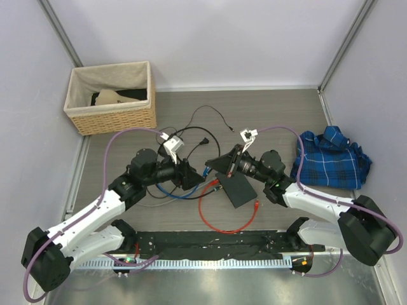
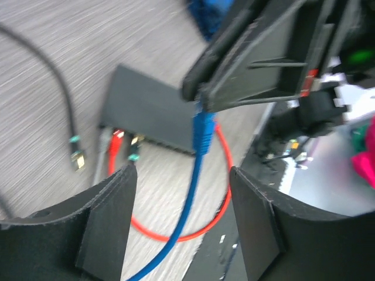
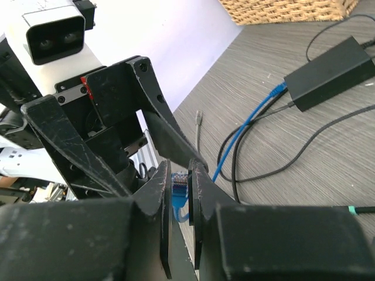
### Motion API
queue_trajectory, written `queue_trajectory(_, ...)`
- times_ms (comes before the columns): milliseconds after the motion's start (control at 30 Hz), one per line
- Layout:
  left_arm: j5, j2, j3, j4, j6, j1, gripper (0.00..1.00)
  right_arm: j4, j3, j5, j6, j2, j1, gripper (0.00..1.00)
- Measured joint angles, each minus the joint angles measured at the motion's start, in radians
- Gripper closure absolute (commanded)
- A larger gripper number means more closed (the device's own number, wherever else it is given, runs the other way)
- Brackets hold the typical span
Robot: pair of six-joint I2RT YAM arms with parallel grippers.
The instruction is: Insert the plug into the switch port
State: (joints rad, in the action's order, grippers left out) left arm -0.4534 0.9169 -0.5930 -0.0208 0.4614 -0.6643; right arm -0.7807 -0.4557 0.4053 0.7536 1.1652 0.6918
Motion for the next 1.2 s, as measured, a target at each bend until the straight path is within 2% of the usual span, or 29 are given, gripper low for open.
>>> queue_trajectory(200, -0.09, 0.041, 0.0, -0.107, 0.044, 0.0, 0.5, -0.002, 0.0, 0.01, 0.0, -0.025, 0.0, 0.99)
queue_trajectory(433, -0.125, 0.068, 0.016, -0.212, 0.113, 0.0, 0.67, -0.001, 0.0, 0.013, 0.001, -0.029, 0.0, 0.99)
queue_trajectory(633, -0.123, 0.064, 0.033, -0.242, 0.14, 0.003, 0.93, 0.0, 0.0, 0.016, -0.002, -0.046, 0.0, 0.99)
queue_trajectory(700, -0.122, 0.058, 0.042, -0.254, 0.143, 0.003, 0.98, 0.003, 0.0, 0.016, -0.002, -0.046, -0.001, 0.99)
queue_trajectory(833, -0.115, 0.04, 0.059, -0.268, 0.153, 0.003, 1.0, 0.003, 0.0, 0.02, -0.003, -0.046, -0.001, 0.99)
queue_trajectory(900, -0.109, 0.032, 0.063, -0.267, 0.155, 0.003, 1.0, 0.004, 0.0, 0.025, -0.006, -0.046, 0.0, 0.91)
queue_trajectory(933, -0.102, 0.027, 0.064, -0.264, 0.154, 0.003, 1.0, 0.005, 0.0, 0.026, -0.008, -0.047, -0.001, 0.76)
queue_trajectory(1033, -0.077, 0.012, 0.06, -0.217, 0.123, -0.003, 1.0, 0.063, 0.0, 0.023, -0.027, -0.072, -0.002, 0.55)
queue_trajectory(1200, 0.084, 0.004, 0.005, 0.003, 0.006, -0.043, 1.0, 0.3, -0.02, -0.052, -0.111, -0.177, -0.034, 0.39)
